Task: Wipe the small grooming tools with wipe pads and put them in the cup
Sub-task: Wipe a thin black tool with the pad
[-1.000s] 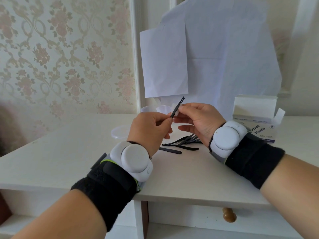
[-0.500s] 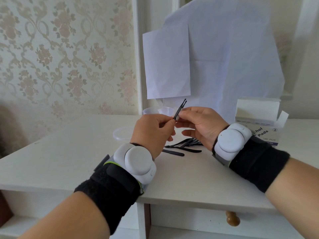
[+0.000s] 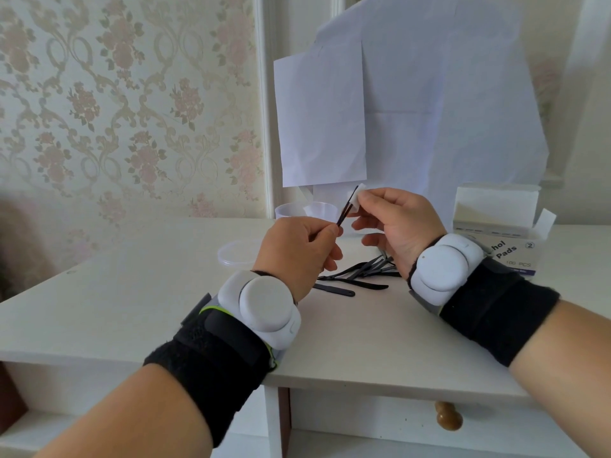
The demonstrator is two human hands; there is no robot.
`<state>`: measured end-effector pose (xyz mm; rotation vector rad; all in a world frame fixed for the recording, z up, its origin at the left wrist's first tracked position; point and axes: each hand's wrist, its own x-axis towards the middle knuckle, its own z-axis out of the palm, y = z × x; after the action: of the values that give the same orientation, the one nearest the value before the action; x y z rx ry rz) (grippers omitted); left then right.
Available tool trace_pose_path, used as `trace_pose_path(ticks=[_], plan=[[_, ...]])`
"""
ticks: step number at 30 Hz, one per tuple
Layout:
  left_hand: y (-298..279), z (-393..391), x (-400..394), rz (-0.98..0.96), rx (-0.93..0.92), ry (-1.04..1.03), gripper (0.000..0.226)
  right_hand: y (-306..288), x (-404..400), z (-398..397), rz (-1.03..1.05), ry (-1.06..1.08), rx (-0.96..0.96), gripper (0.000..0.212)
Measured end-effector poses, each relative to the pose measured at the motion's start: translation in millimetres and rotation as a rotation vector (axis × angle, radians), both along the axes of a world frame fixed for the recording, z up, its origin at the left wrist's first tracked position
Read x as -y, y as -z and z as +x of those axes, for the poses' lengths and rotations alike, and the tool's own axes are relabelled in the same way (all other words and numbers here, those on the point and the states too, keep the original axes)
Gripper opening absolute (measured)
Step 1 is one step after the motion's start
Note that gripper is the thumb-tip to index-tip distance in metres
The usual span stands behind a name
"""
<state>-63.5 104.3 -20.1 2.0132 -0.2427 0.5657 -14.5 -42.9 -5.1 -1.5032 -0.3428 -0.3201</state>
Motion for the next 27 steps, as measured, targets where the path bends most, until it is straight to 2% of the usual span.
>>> trace_pose_path(ticks=[6, 11, 19, 27], plan=[[-0.1, 0.8, -0.3, -0.005, 0.008, -0.022, 0.028, 4.3, -2.4, -0.4, -0.101, -0.102, 0.004, 0.015], [-0.4, 1.0, -1.2, 0.026, 0.017, -0.040, 0.030, 3.6, -2.5, -2.2, -0.103, -0.161, 0.001, 0.014], [-1.9, 1.1, 0.4, 0.049, -0.049, -0.032, 0.039, 6.0, -4.7, -3.3, -0.109, -0.313, -0.099, 0.024], [0.0, 2.8, 1.9, 0.043, -0.069, 0.005, 0.030, 3.7, -3.8, -3.3, 0.003, -0.255, -0.107, 0.019]])
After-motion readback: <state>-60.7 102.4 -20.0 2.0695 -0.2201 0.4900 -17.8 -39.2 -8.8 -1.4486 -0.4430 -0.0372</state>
